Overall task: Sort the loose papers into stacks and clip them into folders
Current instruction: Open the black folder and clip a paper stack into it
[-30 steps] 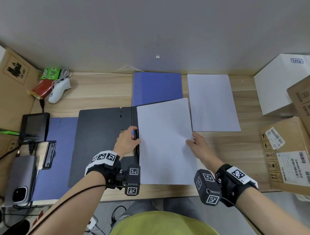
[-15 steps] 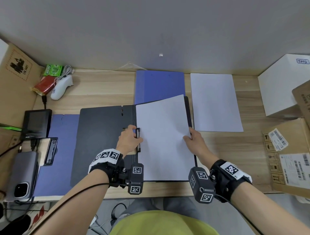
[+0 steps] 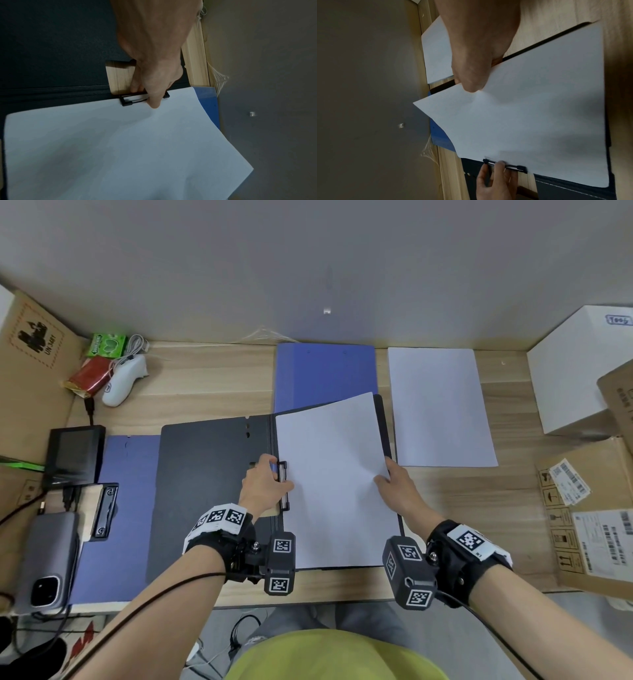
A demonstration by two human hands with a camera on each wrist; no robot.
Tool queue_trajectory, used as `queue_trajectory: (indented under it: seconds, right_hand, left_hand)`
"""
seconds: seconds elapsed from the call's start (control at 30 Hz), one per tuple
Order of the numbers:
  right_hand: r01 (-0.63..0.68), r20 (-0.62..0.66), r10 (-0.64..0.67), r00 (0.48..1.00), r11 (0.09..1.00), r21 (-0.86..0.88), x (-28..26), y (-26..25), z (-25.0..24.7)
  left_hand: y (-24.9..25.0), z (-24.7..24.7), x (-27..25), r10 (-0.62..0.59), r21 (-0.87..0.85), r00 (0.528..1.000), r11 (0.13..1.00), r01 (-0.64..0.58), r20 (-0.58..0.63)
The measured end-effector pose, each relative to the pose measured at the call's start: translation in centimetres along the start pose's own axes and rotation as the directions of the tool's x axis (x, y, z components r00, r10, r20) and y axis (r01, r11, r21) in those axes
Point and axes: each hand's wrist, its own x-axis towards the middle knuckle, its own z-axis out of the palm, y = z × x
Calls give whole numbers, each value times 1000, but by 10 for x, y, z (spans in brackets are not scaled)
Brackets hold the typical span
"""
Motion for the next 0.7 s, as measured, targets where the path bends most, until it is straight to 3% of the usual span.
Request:
queue_trajectory:
  seconds: [0.13,0.27,0.37,0.5,0.7]
  right_hand:
    - [-44,44,39,998,992,119,-3,-6,-4]
    - [-33,-90,50,995,982,185,-1,1,-11]
    - [-38,-126,71,989,968,248,0,2,-12]
    - [-81,-18,88,996,969,232,-2,-8,9]
    - [-186,225,157,962,976,116,-2,-18,62]
  left_hand:
    - [1,4,1,-21,-17,998,1000,20,-63]
    - [-2,9,0,20,30,998,999,-18,-60]
    - [-10,8,-1,50,-37,998,998,-51,-24]
    - [-37,-15,-7,-21,-260,991,965,-14,-128]
    - [-111,-62,-22,-234,-331,912,936,118,-337]
